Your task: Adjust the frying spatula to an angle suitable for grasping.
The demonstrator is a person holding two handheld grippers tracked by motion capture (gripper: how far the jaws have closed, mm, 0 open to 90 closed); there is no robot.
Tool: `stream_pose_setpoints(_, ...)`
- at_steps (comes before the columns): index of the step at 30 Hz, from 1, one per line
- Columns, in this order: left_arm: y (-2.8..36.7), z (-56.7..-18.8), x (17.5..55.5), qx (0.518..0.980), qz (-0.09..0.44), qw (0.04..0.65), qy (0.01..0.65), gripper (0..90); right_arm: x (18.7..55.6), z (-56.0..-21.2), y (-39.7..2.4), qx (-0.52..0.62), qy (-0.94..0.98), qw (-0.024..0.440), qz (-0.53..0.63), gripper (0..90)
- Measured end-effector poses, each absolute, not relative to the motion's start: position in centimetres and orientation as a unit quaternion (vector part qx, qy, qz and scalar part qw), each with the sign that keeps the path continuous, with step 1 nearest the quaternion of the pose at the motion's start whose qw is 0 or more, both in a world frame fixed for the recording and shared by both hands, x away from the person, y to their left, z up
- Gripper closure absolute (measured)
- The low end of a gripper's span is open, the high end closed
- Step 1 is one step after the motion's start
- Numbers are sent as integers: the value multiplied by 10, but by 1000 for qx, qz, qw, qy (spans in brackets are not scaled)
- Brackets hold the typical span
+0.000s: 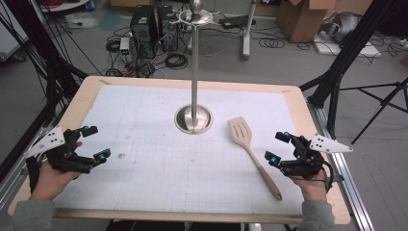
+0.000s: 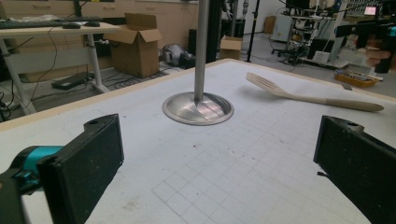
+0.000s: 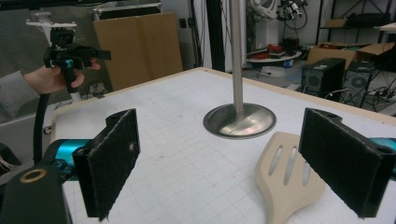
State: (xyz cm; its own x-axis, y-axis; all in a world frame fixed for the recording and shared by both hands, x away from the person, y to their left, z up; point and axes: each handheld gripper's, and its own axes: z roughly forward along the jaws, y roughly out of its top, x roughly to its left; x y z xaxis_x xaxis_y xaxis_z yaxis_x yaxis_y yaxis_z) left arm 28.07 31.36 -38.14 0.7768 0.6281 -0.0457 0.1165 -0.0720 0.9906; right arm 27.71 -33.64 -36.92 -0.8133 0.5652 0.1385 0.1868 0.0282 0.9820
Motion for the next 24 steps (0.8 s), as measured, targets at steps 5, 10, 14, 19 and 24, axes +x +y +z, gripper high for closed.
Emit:
stream_pose_setpoints(5,313,-383,281,708,201,622,267,20,277,-369,-339,273,698,150,645,116)
stream_pose_setpoints(10,313,-383,281,709,201,621,267,20,277,-370,-341,278,696,151,645,128)
stream_pose_setpoints(14,314,-385,282,710,201,618,271,20,277,-372,-341,282,702,148,637,157)
stream_pose_setpoints(19,314,-387,283,714,198,613,274,20,279,-376,-343,287,711,149,624,245)
stream_pose_setpoints(24,313,-388,283,716,196,611,275,20,279,-381,-343,282,739,154,593,432)
